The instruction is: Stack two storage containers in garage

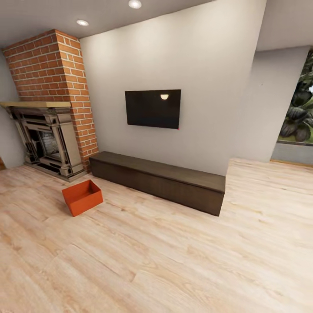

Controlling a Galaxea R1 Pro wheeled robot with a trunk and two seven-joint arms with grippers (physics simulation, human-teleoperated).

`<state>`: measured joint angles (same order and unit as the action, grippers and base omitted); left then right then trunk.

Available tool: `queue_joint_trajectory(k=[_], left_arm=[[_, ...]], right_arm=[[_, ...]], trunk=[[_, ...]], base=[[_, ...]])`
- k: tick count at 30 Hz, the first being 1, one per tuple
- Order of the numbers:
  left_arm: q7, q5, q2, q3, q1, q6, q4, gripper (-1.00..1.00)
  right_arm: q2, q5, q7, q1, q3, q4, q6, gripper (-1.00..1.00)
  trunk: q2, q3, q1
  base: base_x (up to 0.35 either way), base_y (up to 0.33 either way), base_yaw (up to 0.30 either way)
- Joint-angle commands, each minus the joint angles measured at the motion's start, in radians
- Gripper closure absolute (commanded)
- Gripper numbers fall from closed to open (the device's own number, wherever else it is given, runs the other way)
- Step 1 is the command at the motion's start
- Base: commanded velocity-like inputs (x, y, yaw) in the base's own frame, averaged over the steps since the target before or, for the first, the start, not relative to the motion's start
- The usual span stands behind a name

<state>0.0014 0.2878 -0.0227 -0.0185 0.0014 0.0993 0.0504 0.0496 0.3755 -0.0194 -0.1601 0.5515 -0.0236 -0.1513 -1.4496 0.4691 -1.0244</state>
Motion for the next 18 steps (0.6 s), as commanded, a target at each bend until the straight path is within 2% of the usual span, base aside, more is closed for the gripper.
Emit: queue_joint_trajectory(k=[1, 12, 18], left_arm=[[0.000, 0.004, 0.000, -0.001, 0.000, 0.002, 0.001, -1.00], [0.000, 0.004, 0.000, -0.001, 0.000, 0.001, 0.001, -1.00], [0.000, 0.004, 0.000, -0.001, 0.000, 0.001, 0.000, -1.00]], right_arm=[[0.000, 0.010, -0.002, -0.001, 0.008, -0.003, -0.005, -1.00], [-0.001, 0.010, -0.002, -0.001, 0.007, -0.003, -0.005, -1.00], [0.000, 0.011, -0.002, -0.001, 0.007, -0.003, -0.004, -1.00]], trunk=[[0.000, 0.001, -0.001], [0.000, 0.001, -0.001], [0.000, 0.001, -0.001]], base=[[0.322, 0.000, 0.274], [0.322, 0.000, 0.269], [0.322, 0.000, 0.035]])
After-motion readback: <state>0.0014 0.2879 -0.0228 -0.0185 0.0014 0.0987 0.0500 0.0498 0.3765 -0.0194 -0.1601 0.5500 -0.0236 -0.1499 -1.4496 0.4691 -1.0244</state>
